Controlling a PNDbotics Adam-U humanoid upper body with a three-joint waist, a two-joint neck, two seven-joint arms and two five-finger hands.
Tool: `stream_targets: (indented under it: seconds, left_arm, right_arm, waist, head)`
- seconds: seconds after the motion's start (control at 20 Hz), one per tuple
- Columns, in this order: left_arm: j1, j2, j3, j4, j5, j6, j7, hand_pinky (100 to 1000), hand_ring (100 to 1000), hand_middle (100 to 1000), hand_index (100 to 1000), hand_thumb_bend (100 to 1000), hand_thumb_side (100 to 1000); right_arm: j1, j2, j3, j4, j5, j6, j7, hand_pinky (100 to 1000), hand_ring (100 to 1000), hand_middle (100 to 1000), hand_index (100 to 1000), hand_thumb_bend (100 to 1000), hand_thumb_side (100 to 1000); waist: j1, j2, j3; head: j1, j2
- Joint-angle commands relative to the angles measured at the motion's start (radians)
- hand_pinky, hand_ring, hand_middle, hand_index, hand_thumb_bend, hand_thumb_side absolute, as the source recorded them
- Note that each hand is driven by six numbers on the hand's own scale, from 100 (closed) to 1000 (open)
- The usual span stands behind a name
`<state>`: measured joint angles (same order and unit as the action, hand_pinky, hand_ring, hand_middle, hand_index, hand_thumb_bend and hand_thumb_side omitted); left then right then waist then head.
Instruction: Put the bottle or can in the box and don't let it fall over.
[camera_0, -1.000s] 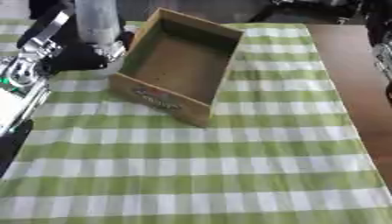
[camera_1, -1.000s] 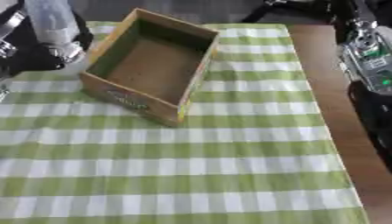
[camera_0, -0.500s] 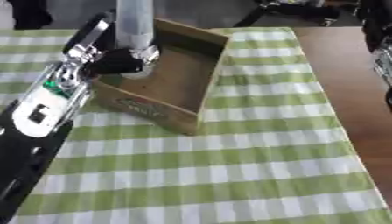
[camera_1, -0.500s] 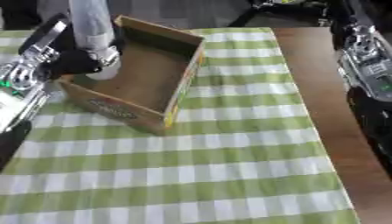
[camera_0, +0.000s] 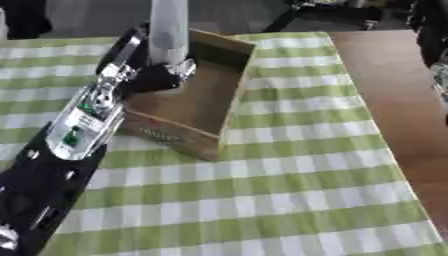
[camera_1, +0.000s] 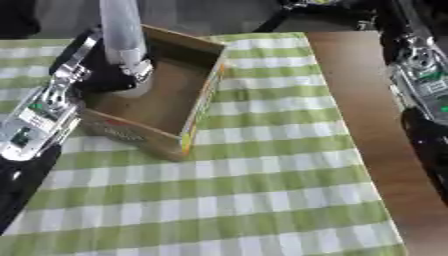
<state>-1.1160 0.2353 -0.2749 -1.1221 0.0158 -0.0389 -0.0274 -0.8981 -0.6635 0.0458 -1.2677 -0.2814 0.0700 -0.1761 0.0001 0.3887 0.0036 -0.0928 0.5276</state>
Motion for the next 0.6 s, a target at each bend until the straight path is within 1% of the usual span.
stream_targets:
  seconds: [0.05,0.1,0.15,0.2,0.25,0.3,0.35,0.4,0.45,0.5,0.55,0.6]
  left_arm:
    - [-0.033,0.001,0.021,0.009,-0.010,-0.012,0.027,869,745,615,594,326,293]
    - [-0.034,0.001,0.022,0.015,-0.017,-0.016,0.026,890,777,691,682,467,373]
    - [-0.035,0.002,0.024,0.021,-0.028,-0.020,0.024,907,806,751,761,542,407]
    - [-0.037,0.003,0.026,0.025,-0.043,-0.027,0.023,924,834,797,817,582,423]
    - [-0.037,0.005,0.027,0.030,-0.059,-0.033,0.020,952,873,863,892,647,464]
    - [-0.038,0.006,0.029,0.036,-0.076,-0.039,0.016,965,887,887,923,688,505]
    - [-0.037,0.007,0.032,0.042,-0.093,-0.042,0.014,970,890,897,943,716,526]
    - [-0.037,0.008,0.036,0.048,-0.111,-0.043,0.015,966,885,888,947,731,545]
    - [-0.036,0.008,0.039,0.053,-0.127,-0.043,0.016,965,883,885,945,726,541]
    - [-0.035,0.008,0.042,0.057,-0.142,-0.042,0.019,962,881,880,942,714,534]
    - [-0.034,0.007,0.046,0.059,-0.150,-0.041,0.021,954,873,859,928,674,511]
    - [-0.032,0.007,0.048,0.058,-0.152,-0.040,0.023,951,869,852,921,657,506]
  right_arm:
    - [-0.022,-0.019,-0.001,-0.018,0.007,-0.003,0.006,897,804,843,871,100,815]
    - [-0.022,-0.018,-0.001,-0.018,0.007,-0.003,0.006,897,804,843,871,100,815]
    - [-0.021,-0.019,-0.001,-0.018,0.007,-0.003,0.007,897,804,843,871,100,815]
    - [-0.021,-0.019,-0.001,-0.018,0.008,-0.003,0.007,897,804,843,871,100,816]
    - [-0.020,-0.020,-0.001,-0.017,0.008,-0.002,0.007,897,804,843,871,100,817]
    - [-0.018,-0.021,-0.001,-0.017,0.008,-0.002,0.007,897,804,843,871,100,817]
    - [-0.016,-0.021,-0.001,-0.016,0.008,-0.002,0.007,897,804,843,871,100,817]
    - [-0.014,-0.022,-0.002,-0.016,0.008,-0.002,0.006,897,803,842,871,100,818]
    - [-0.013,-0.023,-0.003,-0.015,0.008,-0.002,0.006,897,802,842,870,100,818]
    - [-0.011,-0.024,-0.003,-0.015,0.008,-0.001,0.005,897,802,842,871,100,819]
    - [-0.009,-0.025,-0.004,-0.014,0.007,-0.001,0.005,897,803,842,871,100,819]
    - [-0.007,-0.025,-0.004,-0.014,0.007,-0.001,0.004,897,802,842,870,100,819]
  waist:
    - [0.000,-0.019,-0.007]
    - [0.001,-0.018,-0.008]
    - [0.001,-0.017,-0.010]
    - [0.001,-0.017,-0.011]
    - [0.002,-0.017,-0.013]
    - [0.002,-0.016,-0.015]
    - [0.003,-0.016,-0.016]
    - [0.003,-0.016,-0.017]
    - [0.004,-0.016,-0.018]
    - [0.004,-0.016,-0.018]
    - [0.004,-0.016,-0.018]
    - [0.004,-0.017,-0.017]
  head:
    - [0.005,-0.018]
    - [0.005,-0.018]
    - [0.006,-0.017]
    - [0.006,-0.017]
    - [0.006,-0.016]
    - [0.006,-0.016]
    - [0.006,-0.015]
    - [0.006,-0.014]
    - [0.005,-0.014]
    - [0.005,-0.012]
    - [0.004,-0.011]
    - [0.003,-0.009]
